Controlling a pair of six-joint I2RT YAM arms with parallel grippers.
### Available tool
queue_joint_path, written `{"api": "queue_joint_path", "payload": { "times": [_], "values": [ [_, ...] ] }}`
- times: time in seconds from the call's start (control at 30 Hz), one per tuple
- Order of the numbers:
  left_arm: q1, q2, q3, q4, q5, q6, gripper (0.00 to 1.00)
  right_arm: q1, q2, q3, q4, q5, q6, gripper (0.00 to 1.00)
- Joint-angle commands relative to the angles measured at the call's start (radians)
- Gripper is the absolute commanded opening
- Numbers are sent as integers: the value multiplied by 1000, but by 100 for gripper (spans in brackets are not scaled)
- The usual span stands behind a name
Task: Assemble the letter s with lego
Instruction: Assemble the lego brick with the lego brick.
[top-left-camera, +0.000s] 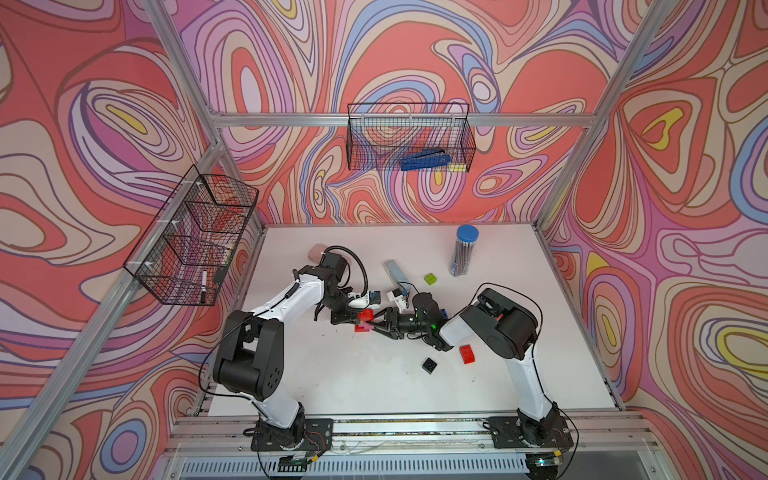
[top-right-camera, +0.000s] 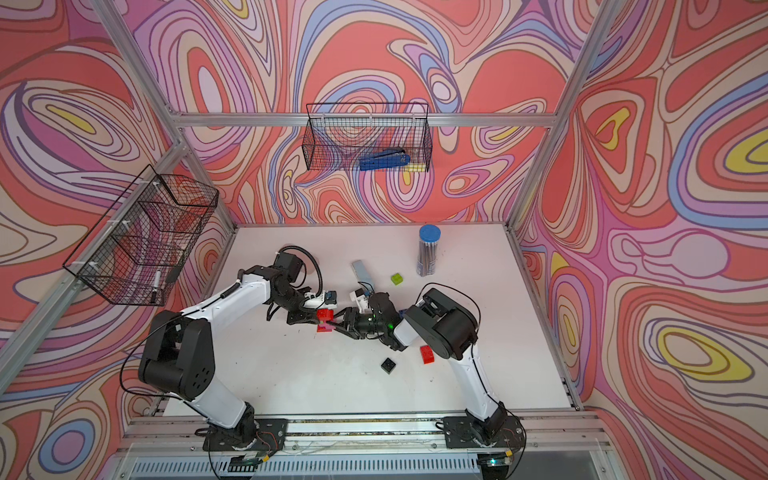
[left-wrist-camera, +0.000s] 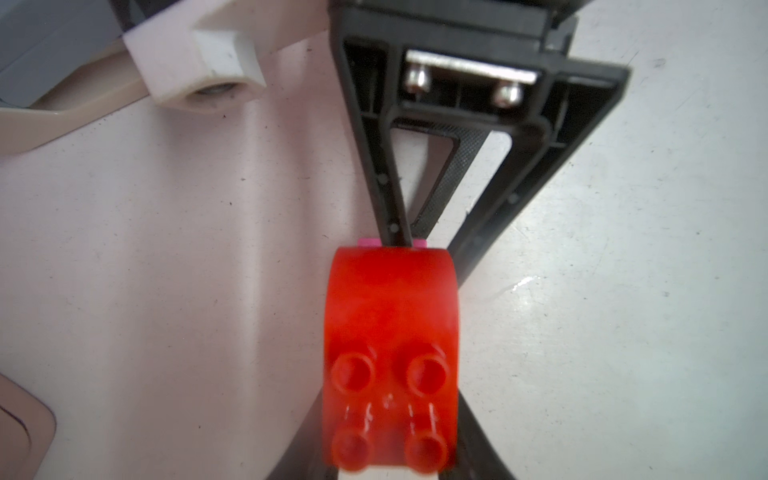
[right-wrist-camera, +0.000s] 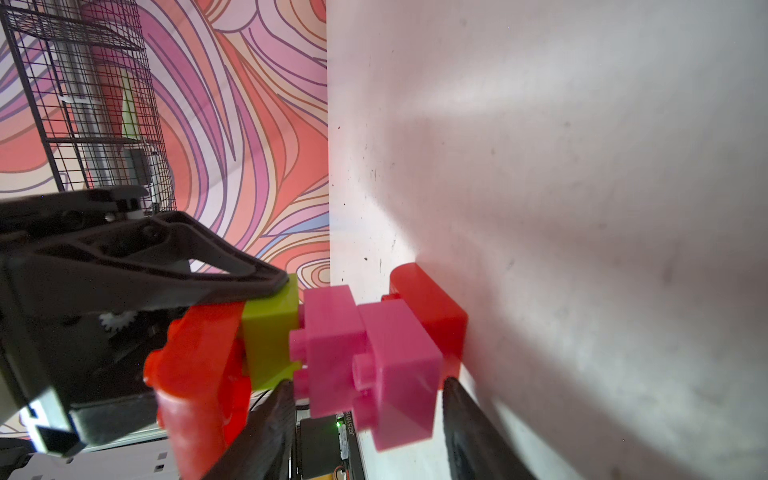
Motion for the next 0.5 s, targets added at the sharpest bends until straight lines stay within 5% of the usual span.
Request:
{"api": "queue_joint_path", "payload": {
  "times": [0.0, 0.47],
  "values": [
    [17, 15, -27, -35, -51, 25, 20, -14, 50, -29, -140, 34, -5, 57],
    [15, 27, -47, -17, -32, 18, 20, -14, 53, -25, -132, 26, -5, 57]
  ]
}}
